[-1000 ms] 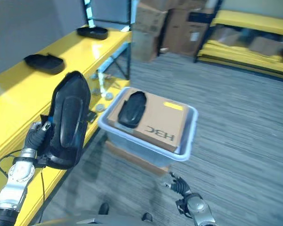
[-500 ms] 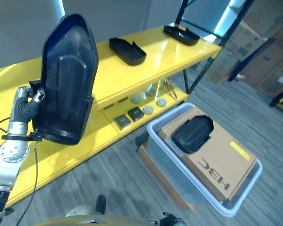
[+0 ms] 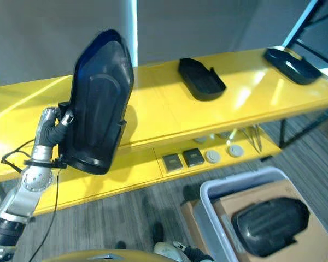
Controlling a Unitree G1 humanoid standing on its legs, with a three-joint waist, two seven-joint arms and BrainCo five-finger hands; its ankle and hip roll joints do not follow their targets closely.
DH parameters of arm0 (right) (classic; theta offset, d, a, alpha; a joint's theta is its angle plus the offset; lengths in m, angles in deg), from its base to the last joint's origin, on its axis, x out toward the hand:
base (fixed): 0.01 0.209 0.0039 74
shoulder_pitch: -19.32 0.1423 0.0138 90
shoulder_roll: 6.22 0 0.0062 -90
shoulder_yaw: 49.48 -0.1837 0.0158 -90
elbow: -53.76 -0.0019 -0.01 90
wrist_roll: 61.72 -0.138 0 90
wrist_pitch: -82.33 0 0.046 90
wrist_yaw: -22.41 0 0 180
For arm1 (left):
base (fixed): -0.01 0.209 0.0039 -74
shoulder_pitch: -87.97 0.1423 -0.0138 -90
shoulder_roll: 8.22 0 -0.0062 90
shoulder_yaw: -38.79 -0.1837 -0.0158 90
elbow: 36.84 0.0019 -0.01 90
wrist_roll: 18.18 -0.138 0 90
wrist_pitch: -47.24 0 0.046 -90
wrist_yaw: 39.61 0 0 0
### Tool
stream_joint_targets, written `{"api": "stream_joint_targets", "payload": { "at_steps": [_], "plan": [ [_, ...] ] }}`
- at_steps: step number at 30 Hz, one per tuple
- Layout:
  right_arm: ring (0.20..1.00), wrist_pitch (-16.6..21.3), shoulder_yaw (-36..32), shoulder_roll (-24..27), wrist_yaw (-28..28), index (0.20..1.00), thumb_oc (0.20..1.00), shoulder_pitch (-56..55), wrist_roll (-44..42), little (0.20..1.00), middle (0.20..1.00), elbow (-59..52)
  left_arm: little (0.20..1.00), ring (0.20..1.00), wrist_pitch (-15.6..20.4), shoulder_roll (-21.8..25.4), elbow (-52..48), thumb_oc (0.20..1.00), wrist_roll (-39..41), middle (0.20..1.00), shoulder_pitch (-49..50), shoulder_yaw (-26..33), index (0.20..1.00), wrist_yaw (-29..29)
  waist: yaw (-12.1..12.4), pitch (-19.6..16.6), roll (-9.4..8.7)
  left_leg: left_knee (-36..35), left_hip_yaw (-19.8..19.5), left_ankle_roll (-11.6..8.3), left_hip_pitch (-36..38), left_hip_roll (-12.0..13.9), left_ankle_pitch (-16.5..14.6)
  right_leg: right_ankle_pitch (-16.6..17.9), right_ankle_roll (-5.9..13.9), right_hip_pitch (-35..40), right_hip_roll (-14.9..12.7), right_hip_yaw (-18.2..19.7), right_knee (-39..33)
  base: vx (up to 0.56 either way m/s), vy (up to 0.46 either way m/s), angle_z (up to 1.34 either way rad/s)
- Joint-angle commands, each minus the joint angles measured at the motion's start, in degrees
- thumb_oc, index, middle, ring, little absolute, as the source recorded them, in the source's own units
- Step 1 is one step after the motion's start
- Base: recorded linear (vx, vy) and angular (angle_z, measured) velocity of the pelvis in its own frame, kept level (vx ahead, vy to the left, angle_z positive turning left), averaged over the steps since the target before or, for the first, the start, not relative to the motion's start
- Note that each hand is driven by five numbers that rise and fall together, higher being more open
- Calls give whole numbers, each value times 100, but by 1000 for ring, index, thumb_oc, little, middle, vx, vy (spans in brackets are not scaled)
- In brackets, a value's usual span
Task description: Move parts from the plastic box to the shelf.
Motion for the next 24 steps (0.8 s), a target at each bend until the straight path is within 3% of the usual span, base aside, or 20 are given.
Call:
{"api": "stream_joint_targets", "payload": {
  "at_steps": [1, 3, 4, 6, 11, 13, 15, 16, 18, 19, 24],
  "plan": [
    [1000, -30, 238, 177, 105, 1000, 1000, -81, 447, 1000, 1000, 248, 200, 200, 202, 242, -641, 200, 282, 200, -378, 547, 200, 418, 52, 84, -49, 455, 549, -235, -666, 327, 319, -383, 301, 209, -339, -168, 457, 79, -145, 57],
    [1000, -48, 156, 289, 161, 1000, 1000, -50, 475, 1000, 1000, 236, 200, 200, 159, 202, -635, 200, 298, 200, -421, 470, 200, 397, 75, 194, -46, 457, 849, -228, -907, 334, 493, -452, 300, 414, -418, -563, 435, 87, -89, 126],
    [1000, -60, 47, 362, 239, 1000, 1000, 35, 402, 1000, 1000, 251, 200, 200, 120, 237, -595, 200, 225, 200, -424, 440, 200, 364, 103, 162, -22, 113, 1172, -238, -1116, 378, 876, -470, 335, 502, -423, -786, 400, 89, -47, 160],
    [1000, -16, -9, 353, 282, 1000, 1000, 89, 217, 1000, 1000, 195, 200, 200, 87, 233, -526, 200, 176, 200, -374, 484, 200, 417, 156, 135, -28, 10, 1036, -233, -1151, 331, 942, -540, 347, 534, -373, -727, 403, 145, -31, 85],
    [1000, 42, -399, 150, 347, 1000, 1000, -15, -496, 1000, 1000, 251, 200, 200, -58, 193, -261, 200, 263, 200, -373, 331, 200, 289, 31, -166, -57, -200, 1264, -124, -893, 384, 892, -754, 294, 760, -331, -659, 435, 222, 38, -19],
    [1000, 57, -220, 52, 282, 1000, 1000, -25, -523, 1000, 1000, 179, 200, 200, -150, 227, 48, 200, 329, 200, -626, 145, 200, 286, -85, -178, -67, -212, 1178, -71, -842, 354, 885, -790, 241, 720, -275, -378, 536, 134, 20, -18],
    [1000, 95, 123, -41, 291, 1000, 1000, 3, -368, 1000, 1000, -66, 200, 200, -234, 226, 434, 200, 449, 200, -1093, -142, 200, 363, -298, -89, -74, -193, 1103, -21, -900, 329, 892, -793, 235, 442, -125, 294, 873, 17, 19, 4],
    [1000, 90, 123, -42, 294, 1000, 1000, 8, -369, 1000, 1000, -74, 200, 200, -222, 228, 470, 200, 450, 200, -1123, -153, 200, 378, -278, -96, -73, -191, 1123, -21, -916, 336, 890, -805, 236, 399, -120, 319, 911, -28, 25, 15],
    [1000, 125, 253, -88, 321, 1000, 1000, 19, -397, 1000, 1000, -124, 200, 200, -308, 110, 816, 200, 423, 200, -1489, -344, 200, 461, -369, -56, -49, -240, 1179, 11, -973, 342, 881, -830, 202, 191, -10, 813, 912, -49, 29, 5],
    [1000, 133, 355, -119, 367, 1000, 1000, 70, -328, 1000, 1000, -186, 200, 200, -490, -33, 1168, 200, 353, 200, -1728, -358, 200, 654, -400, 24, -35, -302, 1349, 9, -1025, 339, 854, -690, 241, 88, -56, 850, 646, -116, 33, -17],
    [1000, 121, 691, 15, 372, 1000, 1000, 132, 19, 1000, 1000, -160, 200, 200, -730, -343, 2008, 200, 392, 200, -2627, -512, 200, 1036, -529, 145, 9, -309, 1602, -82, -1254, 478, 962, -448, 247, -185, -30, 859, 308, -58, -10, -70]
  ]
}}
